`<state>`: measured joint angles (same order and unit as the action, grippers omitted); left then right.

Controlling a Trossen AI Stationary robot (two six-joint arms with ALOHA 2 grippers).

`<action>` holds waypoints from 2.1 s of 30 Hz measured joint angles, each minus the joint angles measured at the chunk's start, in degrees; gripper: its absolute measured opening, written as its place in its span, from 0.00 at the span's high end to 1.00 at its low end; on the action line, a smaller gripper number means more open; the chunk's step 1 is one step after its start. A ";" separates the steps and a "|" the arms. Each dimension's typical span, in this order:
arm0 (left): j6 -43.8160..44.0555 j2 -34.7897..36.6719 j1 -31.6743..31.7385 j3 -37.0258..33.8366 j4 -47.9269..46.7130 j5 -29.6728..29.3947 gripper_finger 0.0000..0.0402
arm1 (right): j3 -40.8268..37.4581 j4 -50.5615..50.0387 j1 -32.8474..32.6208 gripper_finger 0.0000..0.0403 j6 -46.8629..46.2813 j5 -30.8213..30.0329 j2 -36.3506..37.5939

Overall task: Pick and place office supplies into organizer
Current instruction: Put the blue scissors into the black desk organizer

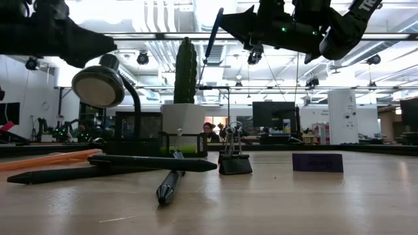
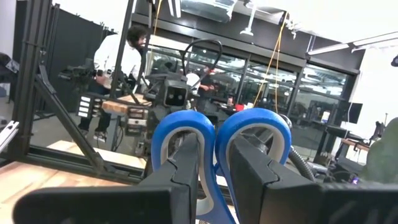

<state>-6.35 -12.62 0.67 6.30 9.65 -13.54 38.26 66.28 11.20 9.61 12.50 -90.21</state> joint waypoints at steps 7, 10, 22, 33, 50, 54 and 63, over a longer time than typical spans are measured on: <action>3.45 2.01 -0.04 -0.04 -0.72 7.54 0.61 | -0.02 -0.05 0.28 0.87 -0.20 -0.01 0.00; 3.46 2.86 -0.04 -0.04 -0.92 7.76 0.61 | -0.01 -0.61 0.32 0.87 -0.09 -0.03 0.00; -0.20 6.80 -0.13 -0.17 -1.88 16.71 0.61 | 2.95 -1.66 0.48 0.87 0.43 2.90 -0.98; -0.12 9.21 -0.13 -0.23 -4.87 17.50 0.61 | 14.69 -2.65 1.58 0.87 -0.40 5.75 -12.93; -0.09 9.78 -0.13 -0.23 -6.12 17.51 0.61 | 27.70 -15.95 3.03 0.87 -12.16 5.85 -16.92; -0.09 9.66 -0.11 -0.23 -6.06 17.51 0.61 | 28.75 -16.85 3.10 0.87 -14.49 6.00 -16.92; -0.09 9.63 -0.11 -0.21 -6.10 17.48 0.61 | 29.60 -16.89 3.75 0.87 -18.14 6.02 -16.92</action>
<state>-6.44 -2.98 0.56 6.09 3.55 3.95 67.86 49.39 14.95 -8.54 18.52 -107.13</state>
